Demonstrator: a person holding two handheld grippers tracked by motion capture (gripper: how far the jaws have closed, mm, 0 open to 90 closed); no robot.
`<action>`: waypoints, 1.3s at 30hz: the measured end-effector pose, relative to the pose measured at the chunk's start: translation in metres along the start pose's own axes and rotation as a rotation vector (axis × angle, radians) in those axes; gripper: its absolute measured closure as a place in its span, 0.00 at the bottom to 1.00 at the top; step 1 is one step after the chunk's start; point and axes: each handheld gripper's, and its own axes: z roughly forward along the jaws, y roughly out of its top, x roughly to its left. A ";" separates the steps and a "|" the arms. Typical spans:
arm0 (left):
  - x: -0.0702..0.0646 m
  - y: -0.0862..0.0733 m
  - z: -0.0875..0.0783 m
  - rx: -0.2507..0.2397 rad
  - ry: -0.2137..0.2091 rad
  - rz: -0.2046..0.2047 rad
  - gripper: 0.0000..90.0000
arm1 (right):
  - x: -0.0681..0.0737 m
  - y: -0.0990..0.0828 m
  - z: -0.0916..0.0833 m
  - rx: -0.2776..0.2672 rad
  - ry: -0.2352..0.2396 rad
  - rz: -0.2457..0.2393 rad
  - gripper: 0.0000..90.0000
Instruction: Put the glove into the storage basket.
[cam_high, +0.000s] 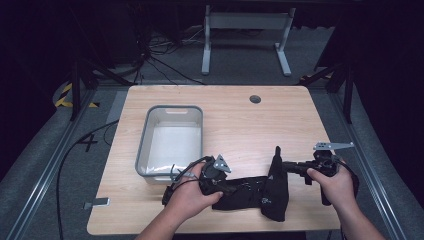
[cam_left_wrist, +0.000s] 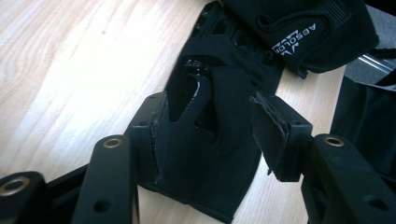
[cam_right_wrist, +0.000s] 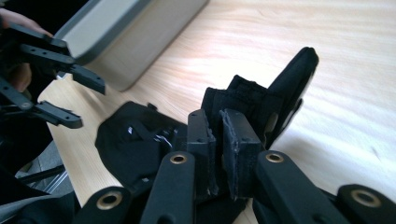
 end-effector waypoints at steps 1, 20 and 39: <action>-0.001 0.000 0.001 0.003 -0.003 0.001 0.53 | -0.003 -0.003 -0.002 0.002 -0.007 0.007 0.91; -0.024 0.011 0.024 0.023 -0.075 0.055 0.53 | -0.041 -0.042 -0.024 0.070 -0.172 0.066 0.76; -0.041 0.021 0.021 -0.021 -0.142 0.088 0.54 | -0.048 -0.010 -0.033 0.082 -0.230 -0.079 0.74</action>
